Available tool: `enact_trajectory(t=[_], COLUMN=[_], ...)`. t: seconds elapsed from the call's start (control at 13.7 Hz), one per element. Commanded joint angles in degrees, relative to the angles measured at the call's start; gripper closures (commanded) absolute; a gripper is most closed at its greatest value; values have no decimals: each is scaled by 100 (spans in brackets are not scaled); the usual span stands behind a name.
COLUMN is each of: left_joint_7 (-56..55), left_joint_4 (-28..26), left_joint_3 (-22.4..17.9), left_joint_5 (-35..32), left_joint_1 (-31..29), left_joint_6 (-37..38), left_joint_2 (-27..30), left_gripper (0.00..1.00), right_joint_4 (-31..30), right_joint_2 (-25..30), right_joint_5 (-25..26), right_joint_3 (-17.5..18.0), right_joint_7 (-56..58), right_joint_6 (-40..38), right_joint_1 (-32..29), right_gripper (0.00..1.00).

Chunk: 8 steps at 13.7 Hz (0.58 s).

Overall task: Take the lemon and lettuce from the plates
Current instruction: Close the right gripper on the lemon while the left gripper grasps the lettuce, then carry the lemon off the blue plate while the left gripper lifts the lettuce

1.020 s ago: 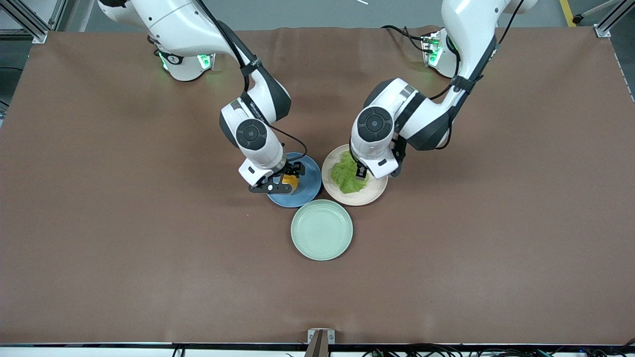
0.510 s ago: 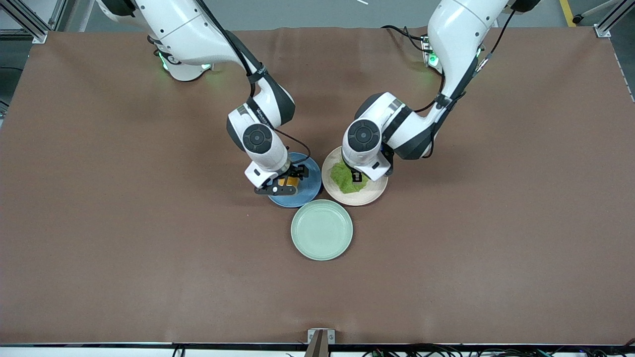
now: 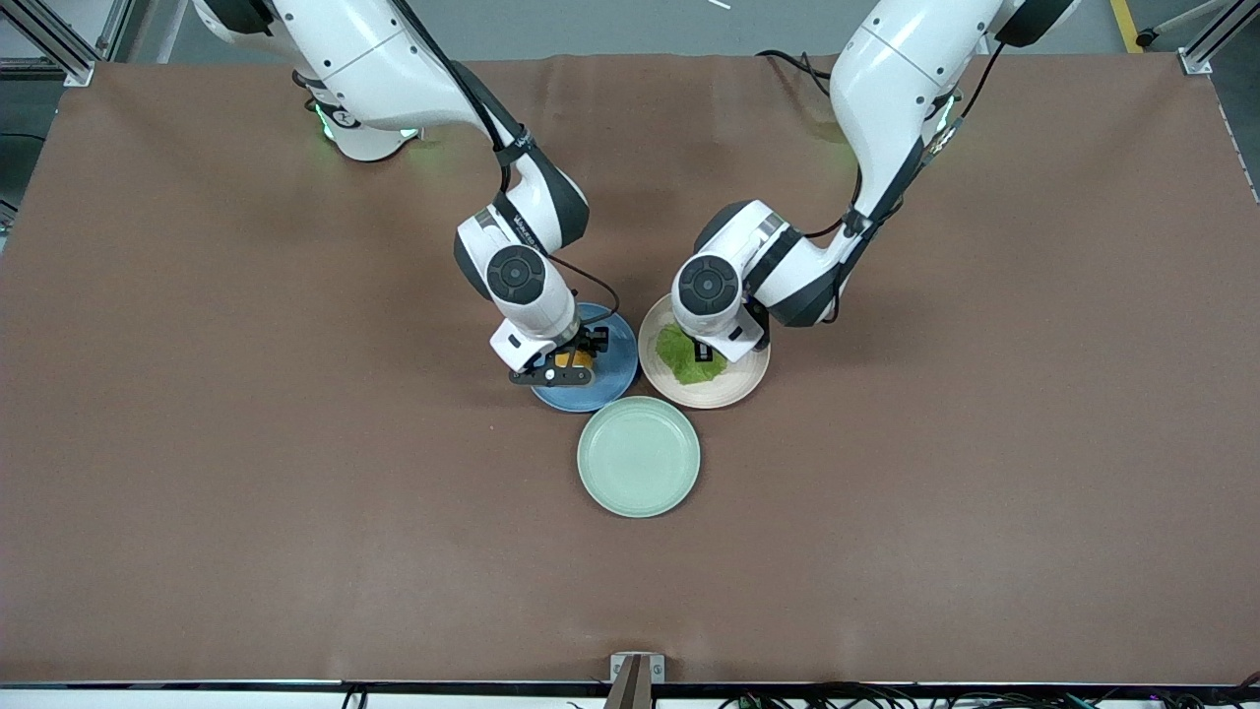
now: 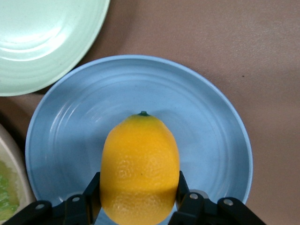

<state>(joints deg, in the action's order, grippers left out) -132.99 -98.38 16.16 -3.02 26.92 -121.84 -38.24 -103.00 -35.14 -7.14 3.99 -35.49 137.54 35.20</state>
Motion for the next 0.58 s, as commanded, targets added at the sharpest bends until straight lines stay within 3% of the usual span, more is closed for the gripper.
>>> enact_trajectory(t=[0.0, 0.15, 0.29, 0.36, 0.51], left_joint_7=[-87, -87, -87, -78, -16], left_joint_4=[3, 3, 3, 11, 38], left_joint_3=[-25, -25, -25, -25, -25], left_joint_5=[-189, -305, -296, -296, -488], left_joint_1=[32, 32, 24, 6, -29], left_joint_6=[-103, -121, -313, -323, -279], left_joint_2=[-113, -148, -175, -166, -114], left_gripper=[36, 55, 90, 100, 100], right_joint_4=[26, 61, 87, 61, -53], right_joint_2=[226, 918, 1612, 1947, 2396], right_joint_5=[-86, -43, 28, 159, 632], right_joint_3=[-47, -100, -100, -100, -100], right_joint_7=[42, 86, 400, 873, 1884], right_joint_6=[-217, -1425, -2550, -3078, -3627], right_joint_1=[-21, -284, -784, -1161, -1856], right_gripper=[76, 77, 77, 77, 77])
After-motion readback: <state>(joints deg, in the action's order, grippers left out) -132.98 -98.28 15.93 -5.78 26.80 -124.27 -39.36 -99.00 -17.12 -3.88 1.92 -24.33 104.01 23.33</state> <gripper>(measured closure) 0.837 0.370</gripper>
